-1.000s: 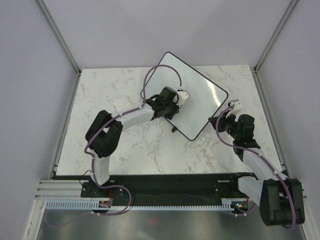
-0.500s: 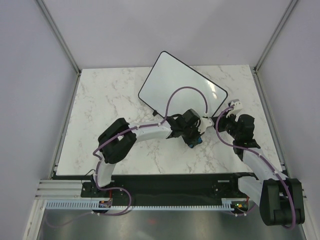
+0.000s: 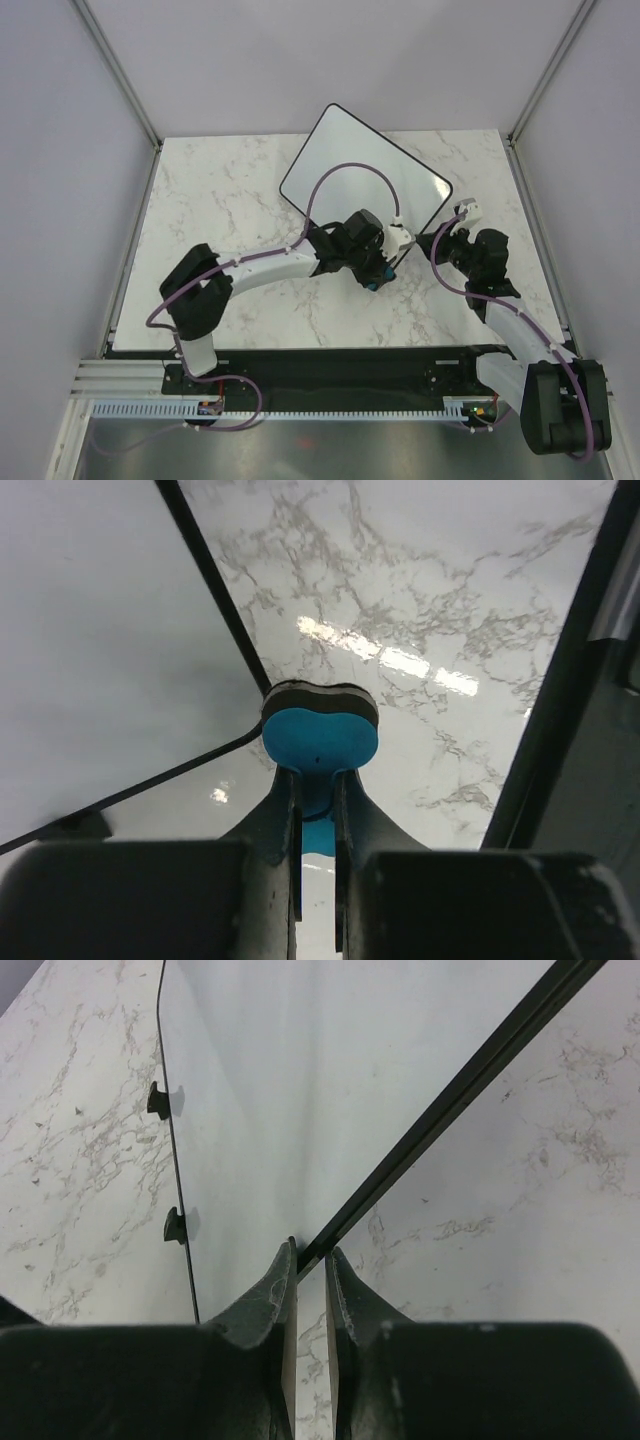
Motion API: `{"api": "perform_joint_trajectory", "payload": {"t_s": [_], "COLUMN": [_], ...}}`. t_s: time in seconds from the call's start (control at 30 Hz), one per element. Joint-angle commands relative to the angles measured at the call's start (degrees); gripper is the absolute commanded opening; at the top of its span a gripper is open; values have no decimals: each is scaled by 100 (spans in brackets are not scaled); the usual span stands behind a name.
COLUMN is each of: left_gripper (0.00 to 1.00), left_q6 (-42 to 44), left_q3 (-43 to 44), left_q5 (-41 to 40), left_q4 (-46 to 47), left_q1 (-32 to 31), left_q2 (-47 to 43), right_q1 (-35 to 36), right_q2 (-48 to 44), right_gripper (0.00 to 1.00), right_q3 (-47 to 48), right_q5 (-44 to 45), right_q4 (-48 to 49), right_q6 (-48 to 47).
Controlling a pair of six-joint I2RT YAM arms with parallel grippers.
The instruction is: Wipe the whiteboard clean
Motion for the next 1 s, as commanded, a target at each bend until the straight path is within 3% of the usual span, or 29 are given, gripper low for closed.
{"api": "perform_joint_trajectory", "payload": {"t_s": [0.0, 0.17, 0.4, 0.43, 0.63, 0.8, 0.97], "left_gripper": [2, 2, 2, 2, 2, 2, 2], "left_q6": [-150, -150, -90, 659, 842, 1185, 1826], "left_q3": [-121, -534, -1166, -1246, -1764, -1625, -1624], "left_q5": [-83, -83, -109, 769, 427, -179, -952], "left_q4": [117, 117, 143, -483, 90, 328, 319], "left_q1": [194, 817, 3020, 3251, 4658, 5685, 6206], "left_q2": [-986, -1568, -2174, -2219, -2167, -1429, -1147], "right_q1": [12, 12, 29, 38, 55, 73, 73], "right_q2": [-169, -142, -397, -441, -450, -379, -406], "right_gripper": [0, 0, 0, 0, 0, 0, 5], "right_q3": [36, 62, -96, -139, -140, -105, -105], "right_q5": [-129, -94, -147, -147, -103, -120, -68], "right_q4": [144, 4, -102, -111, -84, -119, -128], "right_q6": [-260, -296, -103, -76, -67, -58, -58]}}
